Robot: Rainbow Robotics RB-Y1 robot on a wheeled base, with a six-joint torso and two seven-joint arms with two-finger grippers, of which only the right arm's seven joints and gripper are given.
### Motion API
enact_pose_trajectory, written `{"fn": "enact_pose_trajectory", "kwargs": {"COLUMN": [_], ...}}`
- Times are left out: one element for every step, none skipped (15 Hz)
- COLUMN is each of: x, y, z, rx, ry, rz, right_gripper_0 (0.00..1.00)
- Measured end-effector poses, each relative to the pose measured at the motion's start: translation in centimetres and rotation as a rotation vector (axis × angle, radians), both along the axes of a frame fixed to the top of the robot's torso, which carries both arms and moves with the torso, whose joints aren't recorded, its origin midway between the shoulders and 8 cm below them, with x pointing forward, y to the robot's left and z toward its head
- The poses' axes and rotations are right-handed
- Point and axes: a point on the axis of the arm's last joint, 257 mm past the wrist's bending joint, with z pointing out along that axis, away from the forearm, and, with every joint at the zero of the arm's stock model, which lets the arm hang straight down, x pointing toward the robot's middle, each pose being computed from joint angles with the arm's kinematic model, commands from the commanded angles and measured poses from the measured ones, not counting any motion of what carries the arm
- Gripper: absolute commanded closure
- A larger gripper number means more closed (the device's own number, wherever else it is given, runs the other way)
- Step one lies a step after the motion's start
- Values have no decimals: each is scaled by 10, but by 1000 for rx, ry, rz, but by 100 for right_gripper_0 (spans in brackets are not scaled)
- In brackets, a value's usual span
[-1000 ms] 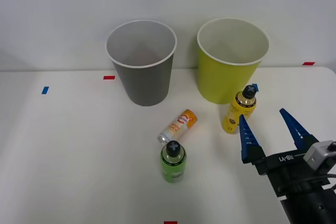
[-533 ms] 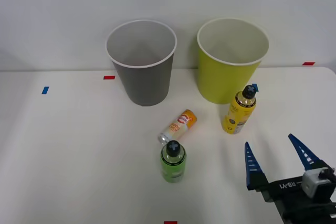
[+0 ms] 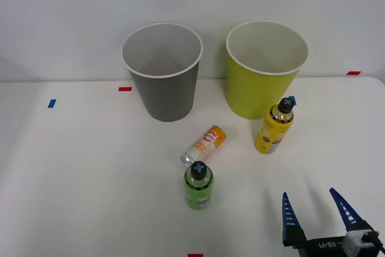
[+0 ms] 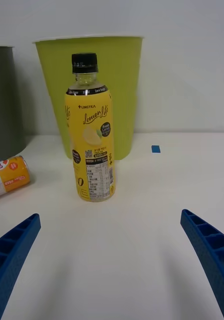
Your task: Put cans in the gray bin, plastic bottles in the light green bin
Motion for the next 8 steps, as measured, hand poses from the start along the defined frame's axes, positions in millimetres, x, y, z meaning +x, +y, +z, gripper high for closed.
{"fn": "enact_pose_trajectory", "kwargs": {"x": [-5, -12, -20, -28, -34, -38, -40, -40], "y": [-2, -3, -4, -4, -3, -2, 0, 3], "z": [-6, -12, -16, -21, -23, -25, -27, -28], "rx": [11, 21, 30, 35, 37, 33, 20, 0], "ry": [1, 5, 13, 24, 32, 39, 44, 48], "rz": [-7, -13, -17, -18, -15, -12, -8, -1], "right_gripper_0": [4, 4, 4, 4, 4, 4, 4, 4]}}
